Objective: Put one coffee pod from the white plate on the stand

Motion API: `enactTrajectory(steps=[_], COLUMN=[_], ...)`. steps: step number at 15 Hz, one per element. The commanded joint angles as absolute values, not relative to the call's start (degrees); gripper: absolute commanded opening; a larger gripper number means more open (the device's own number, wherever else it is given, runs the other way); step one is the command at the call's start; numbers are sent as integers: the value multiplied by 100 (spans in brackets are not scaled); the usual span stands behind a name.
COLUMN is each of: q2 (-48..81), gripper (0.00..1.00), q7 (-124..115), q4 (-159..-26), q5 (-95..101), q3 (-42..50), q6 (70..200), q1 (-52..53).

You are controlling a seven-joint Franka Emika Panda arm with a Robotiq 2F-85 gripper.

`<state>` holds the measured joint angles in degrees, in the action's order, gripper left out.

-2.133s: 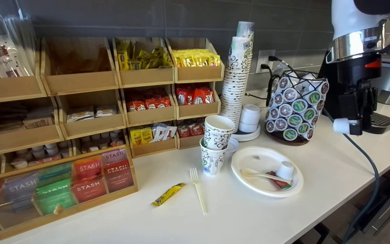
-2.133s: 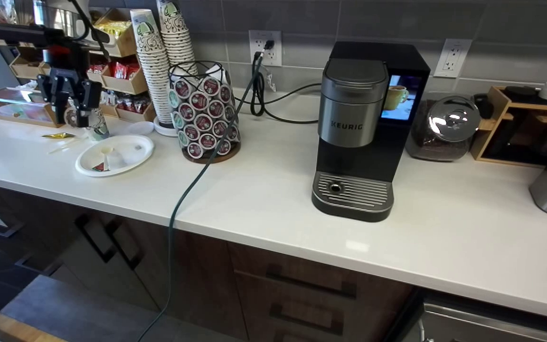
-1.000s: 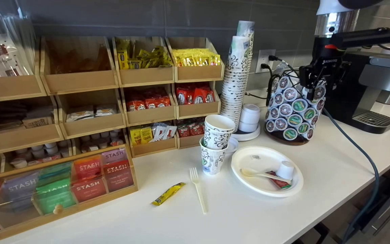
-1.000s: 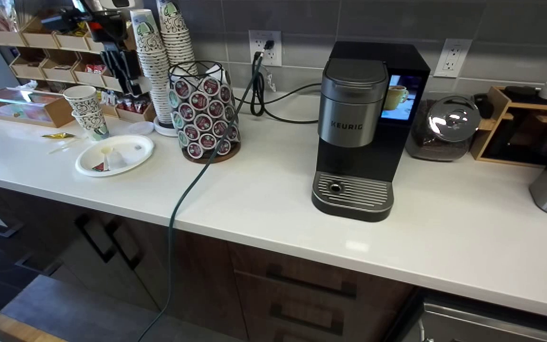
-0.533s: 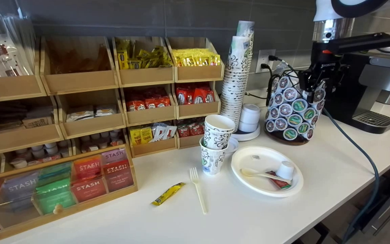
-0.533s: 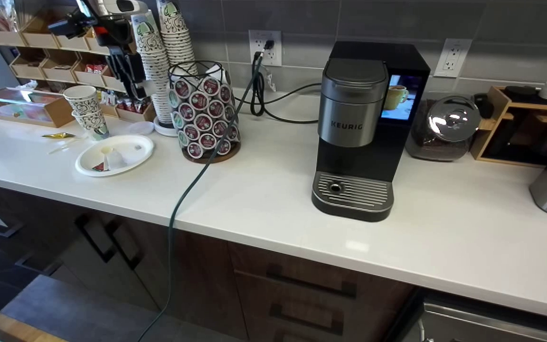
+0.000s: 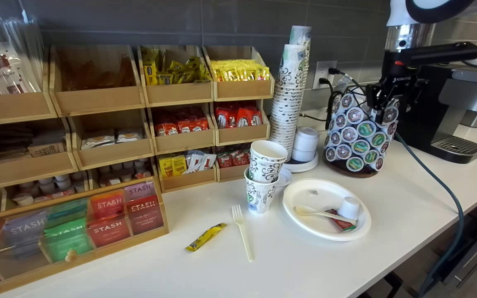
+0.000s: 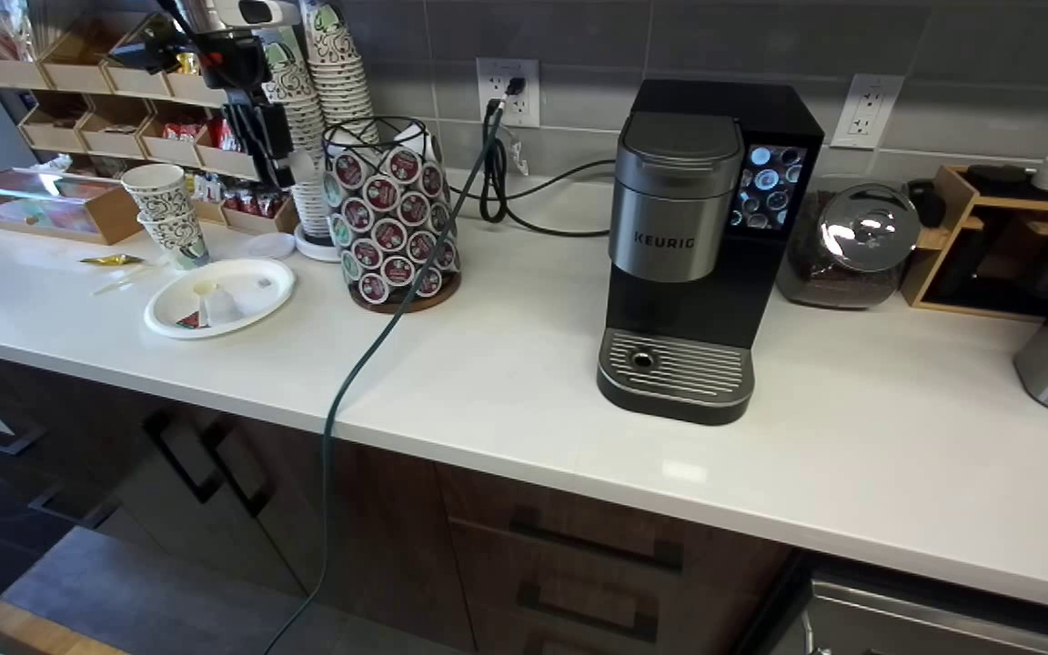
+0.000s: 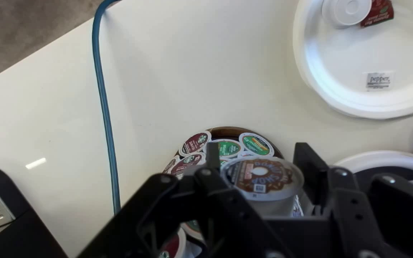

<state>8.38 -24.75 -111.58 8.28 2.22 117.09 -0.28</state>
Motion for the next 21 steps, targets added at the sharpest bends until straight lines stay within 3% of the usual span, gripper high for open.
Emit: enactTrajectory(steps=[1,21], q2=[807,934], gripper=[29,29], q7=[-2615,-3341], q4=[-11079,-10762], q5=[670,426], q3=[263,255], q6=[11703,11078], q1=[-16,58])
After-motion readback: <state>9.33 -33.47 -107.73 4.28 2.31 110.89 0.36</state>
